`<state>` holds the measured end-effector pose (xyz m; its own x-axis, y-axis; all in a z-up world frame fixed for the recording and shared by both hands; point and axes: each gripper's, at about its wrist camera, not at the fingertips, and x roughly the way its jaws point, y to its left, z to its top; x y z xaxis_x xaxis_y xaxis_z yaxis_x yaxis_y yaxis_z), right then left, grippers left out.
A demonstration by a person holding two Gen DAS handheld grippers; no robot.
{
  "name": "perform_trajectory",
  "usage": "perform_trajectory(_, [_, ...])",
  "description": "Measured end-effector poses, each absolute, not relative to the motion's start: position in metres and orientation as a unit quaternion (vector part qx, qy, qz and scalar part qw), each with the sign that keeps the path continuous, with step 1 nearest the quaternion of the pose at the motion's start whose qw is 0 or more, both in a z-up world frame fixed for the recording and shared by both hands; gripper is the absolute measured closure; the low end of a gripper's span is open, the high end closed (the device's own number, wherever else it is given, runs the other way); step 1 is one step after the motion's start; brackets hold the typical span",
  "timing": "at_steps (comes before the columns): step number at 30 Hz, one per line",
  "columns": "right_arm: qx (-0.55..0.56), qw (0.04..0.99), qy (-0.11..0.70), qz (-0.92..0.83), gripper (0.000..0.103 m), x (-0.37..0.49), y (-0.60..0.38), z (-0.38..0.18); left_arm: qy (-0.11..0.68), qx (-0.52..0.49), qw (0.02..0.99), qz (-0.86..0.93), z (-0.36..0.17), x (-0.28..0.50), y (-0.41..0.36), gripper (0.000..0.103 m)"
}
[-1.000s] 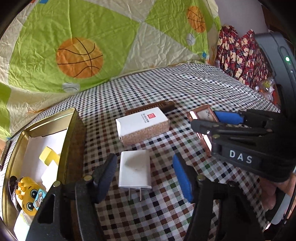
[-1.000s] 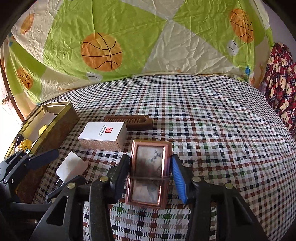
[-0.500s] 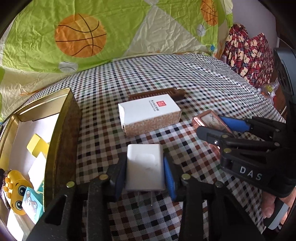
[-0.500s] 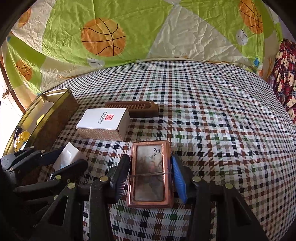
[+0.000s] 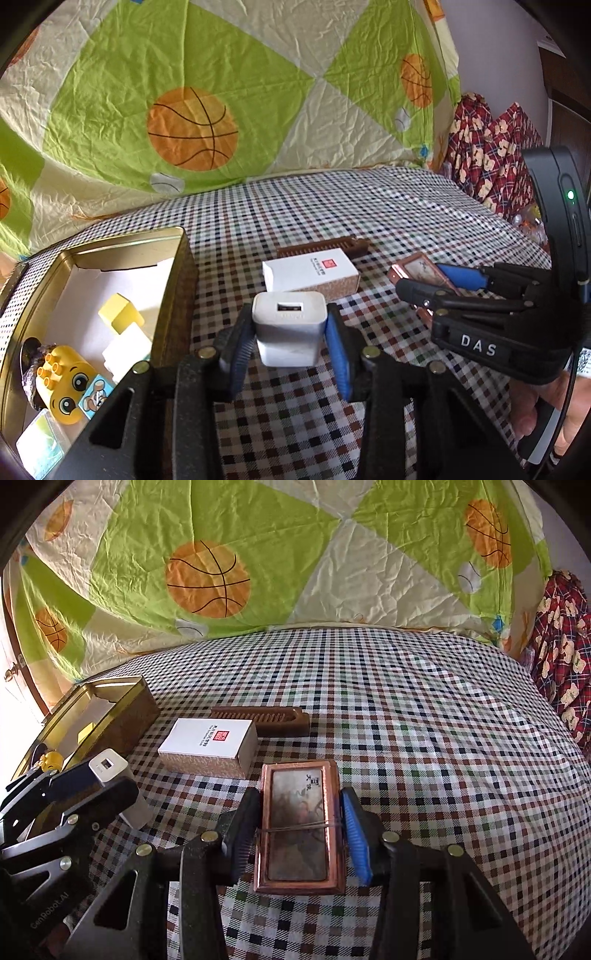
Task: Organize rigid objects
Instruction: 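Lift white charger with left tool while right tool lifts copper frame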
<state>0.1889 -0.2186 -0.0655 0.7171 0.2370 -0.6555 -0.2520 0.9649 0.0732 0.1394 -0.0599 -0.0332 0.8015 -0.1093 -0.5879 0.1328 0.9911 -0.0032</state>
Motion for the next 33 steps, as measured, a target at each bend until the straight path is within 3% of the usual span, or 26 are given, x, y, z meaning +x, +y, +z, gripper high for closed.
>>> perform_trajectory(15, [-0.016,0.945,0.295,0.14,0.056,0.172,-0.216,-0.053,0.195,-0.021,0.981,0.009,-0.015,0.102,-0.034,0.066])
perform_trajectory(33, [-0.02,0.958,0.246,0.147,0.056,0.155,-0.213,-0.043,0.166,-0.036,0.985,0.026,-0.011,0.089,-0.027,0.066])
